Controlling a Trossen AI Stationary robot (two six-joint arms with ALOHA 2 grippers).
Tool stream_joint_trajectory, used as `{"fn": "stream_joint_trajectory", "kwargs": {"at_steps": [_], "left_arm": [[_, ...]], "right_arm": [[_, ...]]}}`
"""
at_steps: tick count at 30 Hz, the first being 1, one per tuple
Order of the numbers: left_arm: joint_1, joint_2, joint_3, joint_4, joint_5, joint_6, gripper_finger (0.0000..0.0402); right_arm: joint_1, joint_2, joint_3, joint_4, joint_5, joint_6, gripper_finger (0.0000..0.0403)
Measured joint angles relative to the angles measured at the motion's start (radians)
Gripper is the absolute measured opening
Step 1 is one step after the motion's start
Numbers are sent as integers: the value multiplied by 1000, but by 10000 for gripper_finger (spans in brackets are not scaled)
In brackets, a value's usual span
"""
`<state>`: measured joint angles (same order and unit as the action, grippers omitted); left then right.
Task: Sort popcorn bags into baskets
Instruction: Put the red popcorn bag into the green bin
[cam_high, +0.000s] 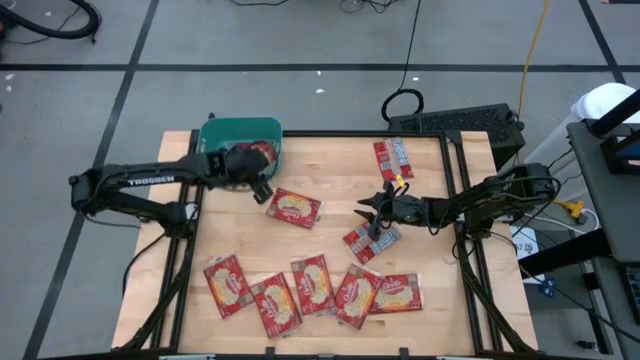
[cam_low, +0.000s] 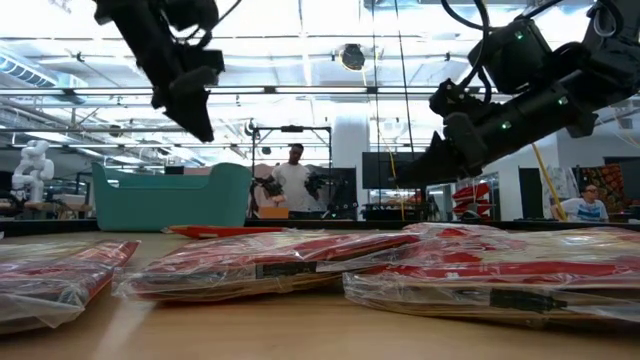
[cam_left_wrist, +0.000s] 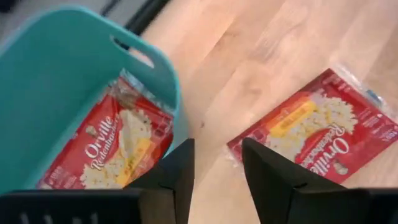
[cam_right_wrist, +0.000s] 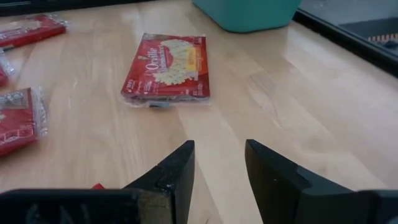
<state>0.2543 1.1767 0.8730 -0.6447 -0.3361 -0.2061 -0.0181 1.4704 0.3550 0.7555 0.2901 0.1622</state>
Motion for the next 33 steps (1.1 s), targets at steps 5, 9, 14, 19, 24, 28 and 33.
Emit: {"fn": "stream_joint_trajectory", "kwargs": {"at_steps": [5, 9, 14, 19, 24, 28, 33], "left_arm": [[-210, 0, 0, -51, -143, -154, 127], [-350, 0, 0, -80, -235, -247, 127], [-454, 0, -3, -91, -260, -333, 127], [-523, 0, -81, -58, -259, -418, 127], [-546, 0, -222, 57, -193, -525, 133], [-547, 0, -326, 172, -180, -571, 160], [-539, 1, -432, 269, -180, -581, 211]], "right_arm": [[14, -43, 1, -71, -2, 38, 137], [21, -110, 1, -171, 11, 36, 137], [18, -206, 1, -296, 84, -3, 137], [18, -270, 0, -357, 157, -54, 137], [18, -283, 0, -340, 108, -62, 137], [19, -283, 0, -317, 17, -62, 137], [19, -283, 0, -273, 11, -76, 137]]}}
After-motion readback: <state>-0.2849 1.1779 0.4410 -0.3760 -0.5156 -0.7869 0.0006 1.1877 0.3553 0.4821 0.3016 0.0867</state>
